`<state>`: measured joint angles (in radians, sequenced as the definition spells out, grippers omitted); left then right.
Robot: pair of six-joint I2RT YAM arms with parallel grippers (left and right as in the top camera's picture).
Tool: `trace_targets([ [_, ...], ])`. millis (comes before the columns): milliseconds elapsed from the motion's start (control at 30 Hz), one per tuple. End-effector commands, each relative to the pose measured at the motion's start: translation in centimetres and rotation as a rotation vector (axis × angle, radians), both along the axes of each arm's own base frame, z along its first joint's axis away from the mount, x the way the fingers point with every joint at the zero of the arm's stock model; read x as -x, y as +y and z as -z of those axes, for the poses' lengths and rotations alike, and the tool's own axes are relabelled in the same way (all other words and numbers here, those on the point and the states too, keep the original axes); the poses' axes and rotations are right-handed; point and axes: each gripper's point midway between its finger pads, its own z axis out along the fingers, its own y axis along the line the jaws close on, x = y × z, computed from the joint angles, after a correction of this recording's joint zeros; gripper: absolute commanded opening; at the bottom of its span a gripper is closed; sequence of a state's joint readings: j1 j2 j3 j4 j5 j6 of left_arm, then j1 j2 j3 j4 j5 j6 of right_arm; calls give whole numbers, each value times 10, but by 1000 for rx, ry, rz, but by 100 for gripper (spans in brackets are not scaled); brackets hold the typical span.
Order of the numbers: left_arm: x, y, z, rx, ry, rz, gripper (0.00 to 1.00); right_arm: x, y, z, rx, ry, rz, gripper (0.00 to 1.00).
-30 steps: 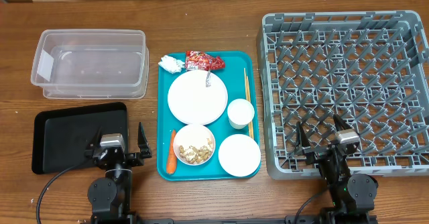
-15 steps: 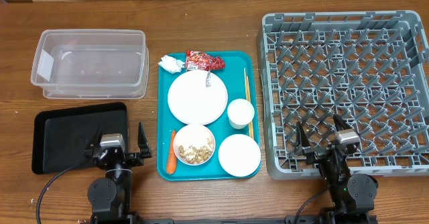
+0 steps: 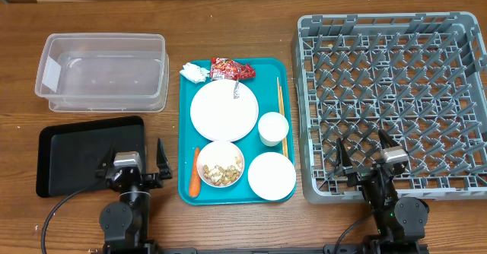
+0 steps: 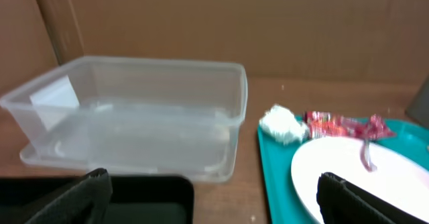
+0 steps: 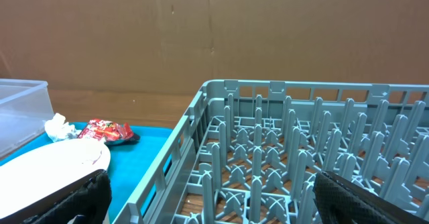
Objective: Sort waste into correct bins and load items into the dishwasher
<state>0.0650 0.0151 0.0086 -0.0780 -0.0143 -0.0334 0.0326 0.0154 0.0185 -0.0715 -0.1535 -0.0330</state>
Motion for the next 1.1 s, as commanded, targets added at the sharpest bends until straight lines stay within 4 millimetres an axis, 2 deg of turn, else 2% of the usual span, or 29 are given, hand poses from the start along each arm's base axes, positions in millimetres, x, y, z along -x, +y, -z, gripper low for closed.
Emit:
trace_targets([
  [0, 0, -4, 0, 19, -7, 22, 100, 0, 1, 1, -3, -8, -5, 100],
  [200, 0, -7, -3, 214, -27, 26, 100, 0, 1, 1, -3, -8, -5, 100],
  [300, 0, -15, -1, 333, -21, 62, 100, 0, 1, 1, -4, -8, -6, 100],
  [467, 1, -35, -5, 449, -15, 170, 100, 7, 23, -4, -10, -24, -141, 100],
  [533, 2, -46, -10, 460, -18, 234, 100, 7, 24, -9, -10, -48, -148, 100],
  [633, 5, -58, -20, 456, -35, 311, 100, 13, 37, -15, -8, -70, -228, 100],
  [700, 7, -61, -31, 452, -53, 339, 100, 20, 47, -28, -55, -91, -293, 100],
  [833, 19, -68, -73, 401, -97, 387, 100, 30, 47, -70, -218, -115, -312, 100],
  [967, 31, -69, -110, 296, -62, 387, 100, 45, 46, -117, -225, -182, -321, 100],
  [1067, 34, -69, -138, 236, 9, 377, 100, 55, 46, -153, -222, -198, -323, 100],
])
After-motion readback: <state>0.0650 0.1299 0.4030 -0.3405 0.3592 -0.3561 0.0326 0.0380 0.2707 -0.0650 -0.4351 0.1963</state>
